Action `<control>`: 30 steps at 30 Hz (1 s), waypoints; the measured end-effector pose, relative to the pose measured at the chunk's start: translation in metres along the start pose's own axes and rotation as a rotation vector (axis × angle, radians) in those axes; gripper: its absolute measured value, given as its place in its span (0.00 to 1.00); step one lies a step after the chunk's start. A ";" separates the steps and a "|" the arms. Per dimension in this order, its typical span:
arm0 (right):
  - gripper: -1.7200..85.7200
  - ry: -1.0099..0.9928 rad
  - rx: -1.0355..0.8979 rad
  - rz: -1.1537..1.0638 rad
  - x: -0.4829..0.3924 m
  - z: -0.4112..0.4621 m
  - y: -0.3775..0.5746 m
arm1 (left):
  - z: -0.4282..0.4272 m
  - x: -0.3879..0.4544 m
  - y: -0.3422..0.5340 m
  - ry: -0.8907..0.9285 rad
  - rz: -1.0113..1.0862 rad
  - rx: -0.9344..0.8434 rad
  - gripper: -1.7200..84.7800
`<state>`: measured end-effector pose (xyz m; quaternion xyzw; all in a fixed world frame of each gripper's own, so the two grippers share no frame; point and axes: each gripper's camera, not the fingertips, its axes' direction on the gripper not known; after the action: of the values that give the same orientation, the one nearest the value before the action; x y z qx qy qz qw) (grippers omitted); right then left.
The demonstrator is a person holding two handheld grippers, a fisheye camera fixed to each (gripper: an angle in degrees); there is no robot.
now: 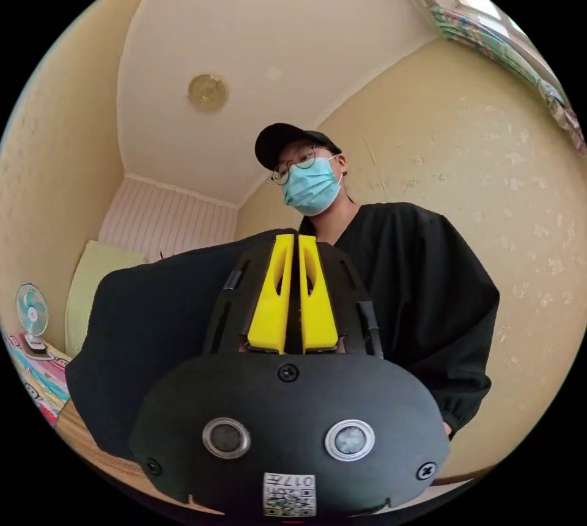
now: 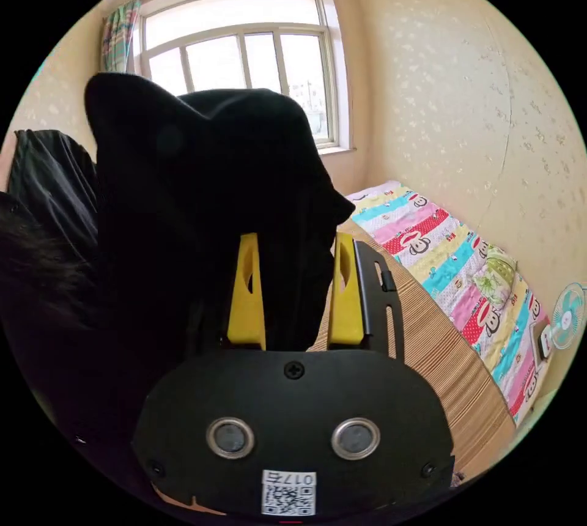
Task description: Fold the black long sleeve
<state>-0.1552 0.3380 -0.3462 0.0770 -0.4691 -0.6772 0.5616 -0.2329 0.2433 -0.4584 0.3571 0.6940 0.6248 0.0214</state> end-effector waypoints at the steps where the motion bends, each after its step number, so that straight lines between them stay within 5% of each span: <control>1: 0.15 -0.021 0.035 0.002 -0.004 0.002 0.008 | 0.009 -0.016 0.015 0.039 -0.035 0.044 0.02; 6: 0.06 -0.050 0.294 0.249 0.031 -0.044 0.043 | 0.008 -0.056 0.052 -0.032 -0.219 0.163 0.02; 11: 0.06 0.065 0.526 0.383 0.063 -0.113 0.062 | 0.006 -0.077 0.063 -0.197 -0.409 0.020 0.02; 21: 0.05 0.170 0.880 0.174 0.018 -0.225 0.027 | -0.013 -0.109 0.118 -0.752 -0.700 -0.189 0.01; 30: 0.05 0.079 0.932 0.115 0.031 -0.253 0.027 | -0.027 -0.146 0.120 -0.690 -0.612 -0.155 0.06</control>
<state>0.0127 0.1755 -0.4523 0.3203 -0.7051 -0.3586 0.5212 -0.0804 0.1397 -0.4076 0.3201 0.6711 0.4845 0.4608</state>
